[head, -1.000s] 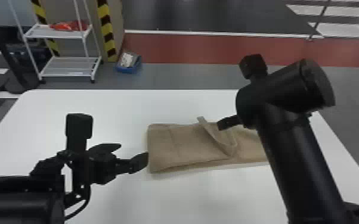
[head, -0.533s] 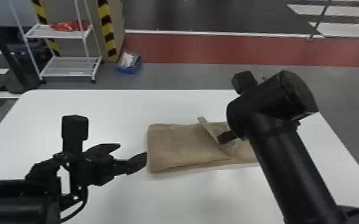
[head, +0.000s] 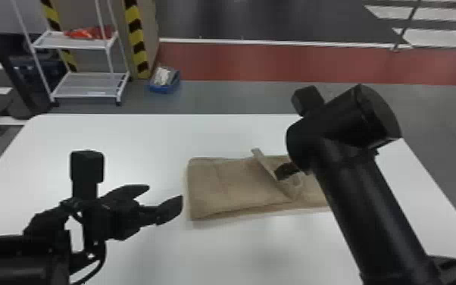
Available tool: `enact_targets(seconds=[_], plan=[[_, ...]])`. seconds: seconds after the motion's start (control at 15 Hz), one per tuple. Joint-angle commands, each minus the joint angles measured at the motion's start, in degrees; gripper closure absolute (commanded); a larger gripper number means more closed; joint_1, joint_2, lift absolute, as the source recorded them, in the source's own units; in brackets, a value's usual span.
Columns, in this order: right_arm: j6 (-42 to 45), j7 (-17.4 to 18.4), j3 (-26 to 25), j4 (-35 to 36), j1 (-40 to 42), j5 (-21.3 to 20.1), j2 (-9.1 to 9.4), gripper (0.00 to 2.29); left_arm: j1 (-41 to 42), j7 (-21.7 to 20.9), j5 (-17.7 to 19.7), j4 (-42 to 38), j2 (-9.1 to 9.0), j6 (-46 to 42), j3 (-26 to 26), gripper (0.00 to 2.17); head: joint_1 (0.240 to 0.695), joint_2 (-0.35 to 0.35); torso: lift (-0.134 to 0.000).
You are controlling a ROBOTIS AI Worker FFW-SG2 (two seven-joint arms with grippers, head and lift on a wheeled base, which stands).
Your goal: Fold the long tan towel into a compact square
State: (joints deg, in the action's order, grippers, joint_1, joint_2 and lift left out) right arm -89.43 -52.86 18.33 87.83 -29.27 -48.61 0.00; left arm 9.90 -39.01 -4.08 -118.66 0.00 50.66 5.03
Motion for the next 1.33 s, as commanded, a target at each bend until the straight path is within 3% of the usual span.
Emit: enact_targets(seconds=[0.0,0.47,0.8,1.27], plan=[[-0.65,0.30,0.48,-0.82,-0.62,0.71,0.05,0.10,0.03,-0.10,0.30,0.00,-0.15,-0.08,0.50,0.05,0.695,-0.037,-0.124],[-0.65,2.76,3.65,-4.24,-2.02,2.11,0.05,0.10,1.08,-0.45,0.91,-0.26,-0.15,-1.83,1.38,0.05,0.695,-0.025,-0.124],[-0.65,2.76,2.77,-3.01,-2.37,6.68,0.05,0.10,1.08,-0.72,1.44,-0.26,-0.15,-2.36,1.91,0.05,0.695,-0.007,-0.124],[-0.65,3.29,5.14,-6.53,-3.08,6.07,0.05,0.10,1.43,-0.80,1.53,0.18,-0.15,-2.71,2.00,0.05,0.695,0.008,-0.124]])
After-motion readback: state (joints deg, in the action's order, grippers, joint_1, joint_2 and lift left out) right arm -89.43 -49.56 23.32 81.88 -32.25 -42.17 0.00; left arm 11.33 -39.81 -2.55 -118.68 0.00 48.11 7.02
